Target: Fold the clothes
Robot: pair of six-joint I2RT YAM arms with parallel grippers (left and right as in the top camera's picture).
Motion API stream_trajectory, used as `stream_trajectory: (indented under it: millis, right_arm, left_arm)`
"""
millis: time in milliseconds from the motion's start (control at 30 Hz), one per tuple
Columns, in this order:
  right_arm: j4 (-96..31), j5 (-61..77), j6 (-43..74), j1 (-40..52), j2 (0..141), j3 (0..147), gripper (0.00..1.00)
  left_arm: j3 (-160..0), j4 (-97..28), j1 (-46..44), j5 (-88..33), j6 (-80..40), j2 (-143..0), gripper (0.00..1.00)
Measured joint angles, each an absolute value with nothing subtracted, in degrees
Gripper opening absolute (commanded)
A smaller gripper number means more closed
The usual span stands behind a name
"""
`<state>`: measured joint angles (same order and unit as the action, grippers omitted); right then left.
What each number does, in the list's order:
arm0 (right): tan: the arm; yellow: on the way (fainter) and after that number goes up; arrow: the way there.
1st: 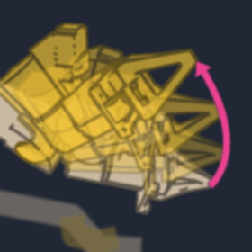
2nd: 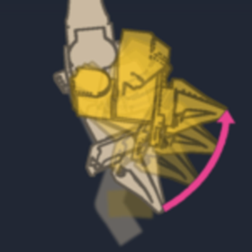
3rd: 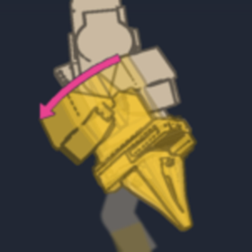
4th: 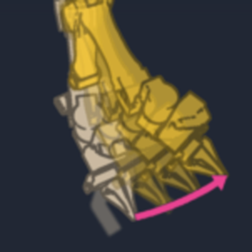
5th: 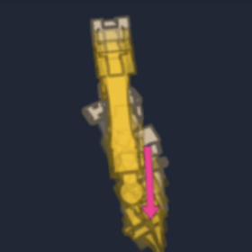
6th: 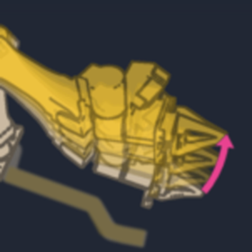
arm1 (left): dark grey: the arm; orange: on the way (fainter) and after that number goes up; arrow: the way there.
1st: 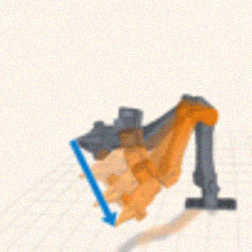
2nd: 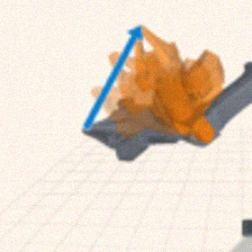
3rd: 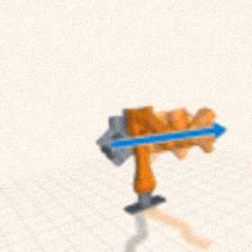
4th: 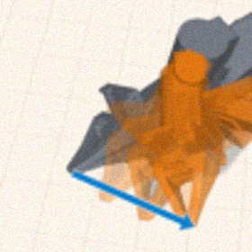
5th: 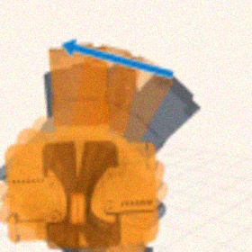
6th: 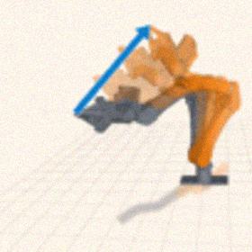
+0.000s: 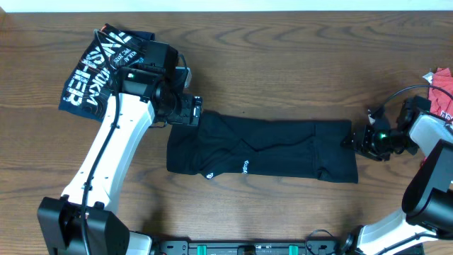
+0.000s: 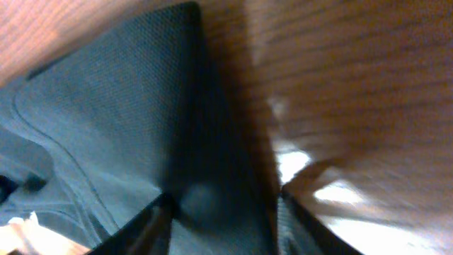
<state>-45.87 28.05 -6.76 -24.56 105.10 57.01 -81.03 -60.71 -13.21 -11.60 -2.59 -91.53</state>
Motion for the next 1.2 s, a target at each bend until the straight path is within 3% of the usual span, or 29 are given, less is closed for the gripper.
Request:
stream_trajectory:
  millis: [100, 200, 500, 833, 1200]
  right_arm:
    - [-46.8, 30.0, -7.9, -24.4, 106.2, 56.9, 0.21]
    - [-47.7, 30.1, -8.6, -24.1, 106.8, 56.8, 0.01]
    - [-49.8, 27.7, -6.0, -25.3, 105.6, 56.6, 0.01]
    - [-53.7, 19.4, -1.0, -26.5, 86.1, 58.2, 0.01]
    - [-53.2, 14.9, 3.4, -14.0, 83.7, 58.8, 0.01]
  left_arm:
    - [-81.0, -60.7, -13.2, -11.6, -2.6, -91.5, 0.87]
    - [-81.0, -60.7, -13.2, -11.6, -2.6, -91.5, 0.87]
    - [-81.0, -60.6, -13.2, -11.6, -2.6, -91.5, 0.87]
    - [-81.0, -60.1, -13.2, -11.6, -2.6, -91.5, 0.87]
    - [-81.0, -59.5, -13.2, -11.6, -2.6, -91.5, 0.87]
